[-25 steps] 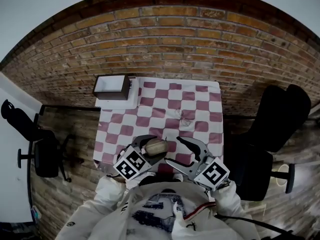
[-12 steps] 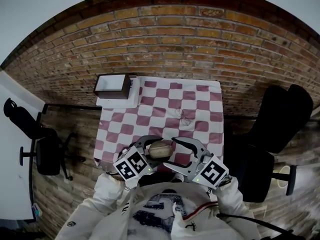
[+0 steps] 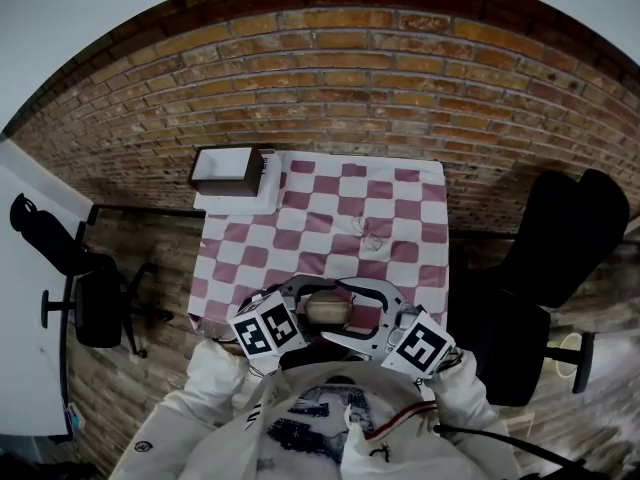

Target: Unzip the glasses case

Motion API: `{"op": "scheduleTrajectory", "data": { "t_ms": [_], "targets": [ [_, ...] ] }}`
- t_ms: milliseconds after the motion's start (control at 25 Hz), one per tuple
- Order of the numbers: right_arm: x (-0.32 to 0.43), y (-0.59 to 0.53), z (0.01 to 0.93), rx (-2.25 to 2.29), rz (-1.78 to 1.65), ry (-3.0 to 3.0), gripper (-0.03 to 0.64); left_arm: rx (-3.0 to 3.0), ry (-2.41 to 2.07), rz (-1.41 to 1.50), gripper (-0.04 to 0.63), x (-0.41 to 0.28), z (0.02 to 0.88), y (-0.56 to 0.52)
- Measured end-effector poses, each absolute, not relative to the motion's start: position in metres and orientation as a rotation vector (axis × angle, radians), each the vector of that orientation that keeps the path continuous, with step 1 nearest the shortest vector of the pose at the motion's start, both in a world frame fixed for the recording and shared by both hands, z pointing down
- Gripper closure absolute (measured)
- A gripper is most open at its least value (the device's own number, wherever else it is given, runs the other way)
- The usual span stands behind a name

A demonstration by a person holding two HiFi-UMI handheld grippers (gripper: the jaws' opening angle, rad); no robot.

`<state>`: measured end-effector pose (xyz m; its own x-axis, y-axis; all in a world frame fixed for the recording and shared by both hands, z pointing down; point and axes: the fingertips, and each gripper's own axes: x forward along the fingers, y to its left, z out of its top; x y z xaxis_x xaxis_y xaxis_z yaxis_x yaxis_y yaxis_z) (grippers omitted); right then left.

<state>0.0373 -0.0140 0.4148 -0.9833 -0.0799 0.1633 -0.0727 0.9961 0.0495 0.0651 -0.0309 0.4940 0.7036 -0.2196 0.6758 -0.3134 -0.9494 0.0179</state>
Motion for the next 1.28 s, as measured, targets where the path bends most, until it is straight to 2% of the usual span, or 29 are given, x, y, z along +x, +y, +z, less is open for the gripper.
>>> {"op": "scheduleTrajectory", "data": {
  "t_ms": [760,1280],
  "targets": [
    [0.033,-0.008,0.418,0.058,-0.073,-2.985,0.314,2.773,-0.271,1.157,0.31,0.088,0.5,-0.02],
    [0.033,-0.003,0.416,0.006,-0.095,-3.007,0.345,2.765,-0.283,1.149,0.31,0.088,0.499,-0.017]
  ]
}}
